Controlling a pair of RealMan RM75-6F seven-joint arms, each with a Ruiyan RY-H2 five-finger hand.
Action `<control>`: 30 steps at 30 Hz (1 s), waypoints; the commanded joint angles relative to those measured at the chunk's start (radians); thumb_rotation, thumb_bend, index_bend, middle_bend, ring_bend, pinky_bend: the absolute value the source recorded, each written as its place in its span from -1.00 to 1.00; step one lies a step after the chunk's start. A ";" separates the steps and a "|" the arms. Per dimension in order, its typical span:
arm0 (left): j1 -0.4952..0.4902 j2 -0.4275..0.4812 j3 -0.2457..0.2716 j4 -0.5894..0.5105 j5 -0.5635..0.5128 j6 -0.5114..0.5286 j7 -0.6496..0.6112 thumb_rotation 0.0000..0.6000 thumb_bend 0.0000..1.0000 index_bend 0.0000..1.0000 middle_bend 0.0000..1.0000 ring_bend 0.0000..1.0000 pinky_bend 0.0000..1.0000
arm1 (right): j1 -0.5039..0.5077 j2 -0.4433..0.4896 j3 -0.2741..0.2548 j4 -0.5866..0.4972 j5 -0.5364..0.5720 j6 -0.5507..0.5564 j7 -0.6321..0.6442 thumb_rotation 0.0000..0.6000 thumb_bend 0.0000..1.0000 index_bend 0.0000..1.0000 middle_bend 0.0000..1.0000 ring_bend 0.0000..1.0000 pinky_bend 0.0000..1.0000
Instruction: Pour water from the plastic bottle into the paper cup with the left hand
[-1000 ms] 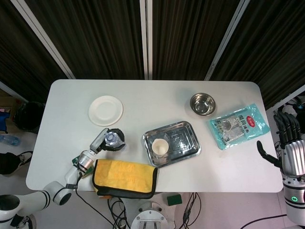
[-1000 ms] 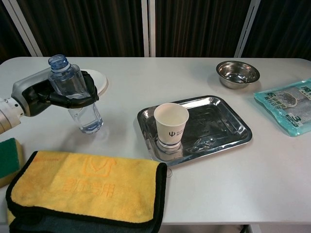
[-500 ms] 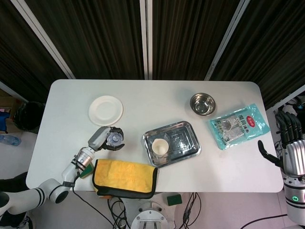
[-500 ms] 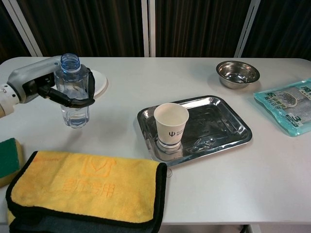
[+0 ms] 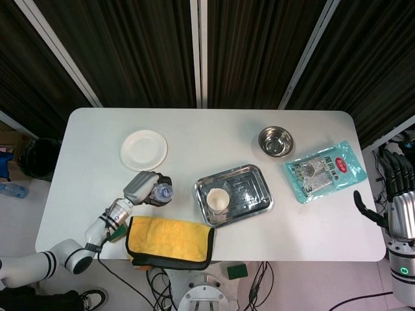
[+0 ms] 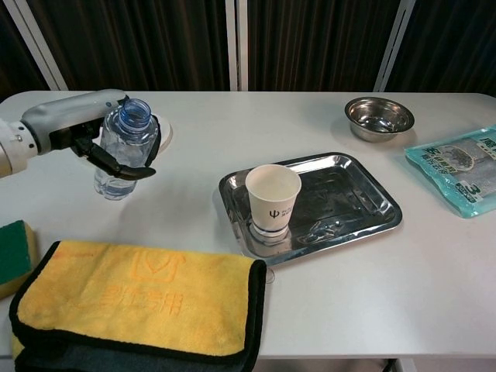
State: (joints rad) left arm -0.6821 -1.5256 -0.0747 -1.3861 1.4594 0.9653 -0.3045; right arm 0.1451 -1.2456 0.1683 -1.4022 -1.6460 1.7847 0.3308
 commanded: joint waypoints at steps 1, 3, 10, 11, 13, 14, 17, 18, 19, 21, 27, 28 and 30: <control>-0.039 0.032 -0.018 -0.061 -0.049 -0.060 0.161 1.00 -0.06 0.63 0.50 0.05 0.04 | -0.001 0.000 0.000 0.002 0.002 -0.001 0.000 1.00 -0.32 -1.00 -1.00 -1.00 -1.00; -0.052 0.041 -0.026 -0.085 -0.073 -0.079 0.223 1.00 -0.07 0.63 0.51 0.06 0.05 | -0.001 0.000 0.001 0.003 0.005 -0.002 0.002 1.00 -0.32 -1.00 -1.00 -1.00 -1.00; -0.093 0.030 -0.062 -0.138 -0.192 -0.108 0.440 1.00 -0.06 0.64 0.52 0.07 0.06 | -0.004 0.000 0.005 0.011 0.014 -0.002 0.010 1.00 -0.32 -1.00 -1.00 -1.00 -1.00; -0.098 0.022 -0.066 -0.138 -0.206 -0.105 0.469 1.00 -0.06 0.64 0.52 0.08 0.06 | -0.004 0.000 0.005 0.012 0.015 -0.002 0.012 1.00 -0.32 -1.00 -1.00 -1.00 -1.00; -0.109 0.004 -0.078 -0.138 -0.243 -0.097 0.528 1.00 -0.06 0.64 0.52 0.08 0.06 | -0.005 0.000 0.005 0.013 0.017 -0.003 0.013 1.00 -0.32 -1.00 -1.00 -1.00 -1.00; -0.113 -0.003 -0.083 -0.138 -0.259 -0.094 0.551 1.00 -0.06 0.64 0.53 0.08 0.06 | -0.005 -0.001 0.006 0.014 0.019 -0.004 0.014 1.00 -0.32 -1.00 -1.00 -1.00 -1.00; -0.128 -0.030 -0.097 -0.137 -0.300 -0.073 0.623 1.00 -0.06 0.64 0.52 0.08 0.07 | -0.006 0.000 0.007 0.017 0.022 -0.003 0.016 1.00 -0.32 -1.00 -1.00 -1.00 -1.00; -0.132 -0.039 -0.100 -0.134 -0.308 -0.064 0.646 1.00 -0.06 0.64 0.52 0.08 0.07 | -0.007 0.000 0.009 0.017 0.023 -0.003 0.016 1.00 -0.32 -1.00 -1.00 -1.00 -1.00; -0.137 -0.048 -0.102 -0.131 -0.313 -0.056 0.668 1.00 -0.06 0.65 0.52 0.08 0.06 | -0.007 0.001 0.010 0.017 0.025 -0.003 0.017 1.00 -0.32 -1.00 -1.00 -1.00 -1.00; -0.147 -0.071 -0.107 -0.123 -0.327 -0.041 0.708 1.00 -0.06 0.65 0.53 0.08 0.06 | -0.007 0.002 0.014 0.018 0.029 -0.002 0.019 1.00 -0.32 -1.00 -1.00 -1.00 -1.00; -0.178 -0.132 -0.111 -0.072 -0.350 -0.008 0.814 1.00 -0.06 0.65 0.53 0.08 0.06 | -0.008 0.009 0.025 0.017 0.036 0.005 0.027 1.00 -0.32 -1.00 -1.00 -1.00 -1.00; -0.181 -0.141 -0.110 -0.063 -0.349 -0.002 0.828 1.00 -0.06 0.65 0.53 0.08 0.06 | -0.008 0.010 0.026 0.017 0.037 0.005 0.028 1.00 -0.32 -1.00 -1.00 -1.00 -1.00; -0.188 -0.160 -0.105 -0.043 -0.345 0.010 0.856 1.00 -0.06 0.65 0.53 0.08 0.06 | -0.009 0.013 0.029 0.016 0.039 0.006 0.030 1.00 -0.32 -1.00 -1.00 -1.00 -1.00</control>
State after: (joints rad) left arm -0.8607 -1.6695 -0.1824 -1.4451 1.1149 0.9629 0.5333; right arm 0.1366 -1.2331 0.1969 -1.3861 -1.6069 1.7910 0.3605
